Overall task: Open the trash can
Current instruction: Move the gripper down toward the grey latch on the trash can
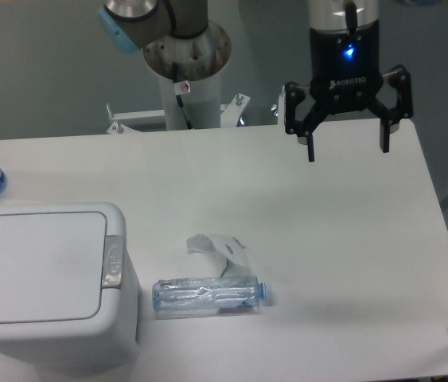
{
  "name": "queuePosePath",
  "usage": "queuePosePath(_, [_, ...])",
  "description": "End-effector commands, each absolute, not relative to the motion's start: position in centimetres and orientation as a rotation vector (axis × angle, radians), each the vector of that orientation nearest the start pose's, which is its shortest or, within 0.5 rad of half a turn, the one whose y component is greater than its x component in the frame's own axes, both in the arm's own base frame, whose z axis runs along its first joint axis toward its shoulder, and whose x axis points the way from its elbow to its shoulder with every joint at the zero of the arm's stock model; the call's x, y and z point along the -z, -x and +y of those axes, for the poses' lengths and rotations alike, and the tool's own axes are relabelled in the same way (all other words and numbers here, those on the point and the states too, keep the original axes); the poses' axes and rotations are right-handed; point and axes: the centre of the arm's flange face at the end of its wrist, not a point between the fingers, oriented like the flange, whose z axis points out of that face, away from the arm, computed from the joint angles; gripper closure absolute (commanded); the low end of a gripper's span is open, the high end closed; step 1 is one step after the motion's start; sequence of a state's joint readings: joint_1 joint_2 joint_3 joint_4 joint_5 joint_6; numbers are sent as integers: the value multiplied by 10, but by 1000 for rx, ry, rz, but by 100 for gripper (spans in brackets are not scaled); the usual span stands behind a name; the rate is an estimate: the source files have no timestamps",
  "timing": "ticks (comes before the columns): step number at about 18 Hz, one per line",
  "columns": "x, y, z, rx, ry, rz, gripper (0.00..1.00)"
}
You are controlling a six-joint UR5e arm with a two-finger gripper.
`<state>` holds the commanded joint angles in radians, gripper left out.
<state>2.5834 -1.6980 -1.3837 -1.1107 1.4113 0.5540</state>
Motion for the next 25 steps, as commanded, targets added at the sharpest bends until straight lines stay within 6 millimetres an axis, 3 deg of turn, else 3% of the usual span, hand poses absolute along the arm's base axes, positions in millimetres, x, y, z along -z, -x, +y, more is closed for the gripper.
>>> queuePosePath(4, [-556, 406, 472, -324, 2532, -591, 0])
queuePosePath(6, [-551, 393, 493, -286, 2528, -602, 0])
queuePosePath(13, [-516, 327, 564, -132, 2545, -606, 0])
queuePosePath(17, [-512, 303, 579, -26, 2507, -710, 0])
queuePosePath(25, [-498, 289, 592, 122, 2492, -728, 0])
